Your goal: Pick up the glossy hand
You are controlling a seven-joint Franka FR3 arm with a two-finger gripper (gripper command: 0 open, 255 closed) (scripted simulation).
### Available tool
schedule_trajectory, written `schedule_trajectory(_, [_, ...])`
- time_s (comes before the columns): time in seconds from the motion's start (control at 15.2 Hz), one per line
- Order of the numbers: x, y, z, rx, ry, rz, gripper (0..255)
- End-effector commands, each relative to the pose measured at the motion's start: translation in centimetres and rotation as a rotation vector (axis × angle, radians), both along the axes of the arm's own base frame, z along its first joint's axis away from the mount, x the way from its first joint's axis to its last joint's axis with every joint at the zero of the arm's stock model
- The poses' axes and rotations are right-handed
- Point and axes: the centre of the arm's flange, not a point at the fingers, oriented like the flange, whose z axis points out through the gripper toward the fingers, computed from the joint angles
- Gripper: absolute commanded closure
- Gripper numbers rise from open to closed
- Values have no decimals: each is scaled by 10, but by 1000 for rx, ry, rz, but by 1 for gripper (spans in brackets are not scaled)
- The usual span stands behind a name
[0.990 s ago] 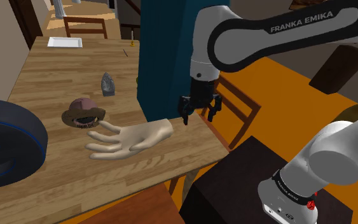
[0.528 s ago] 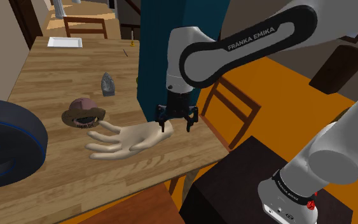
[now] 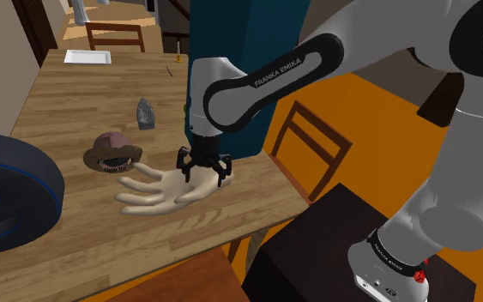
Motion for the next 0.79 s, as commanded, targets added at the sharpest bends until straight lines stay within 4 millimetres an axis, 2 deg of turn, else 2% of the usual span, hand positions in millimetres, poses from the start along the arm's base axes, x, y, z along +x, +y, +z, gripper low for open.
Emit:
schedule_trajectory(0.0, [9,7,-15,0,2,-36,0])
schedule_trajectory(0.46, [9,7,-55,0,2,-36,0])
schedule_trajectory(0.59, [9,7,-55,0,2,-36,0])
schedule_trajectory(0.66, [9,7,-55,0,2,-36,255])
schedule_trajectory(0.73, [8,7,-55,0,2,-36,255])
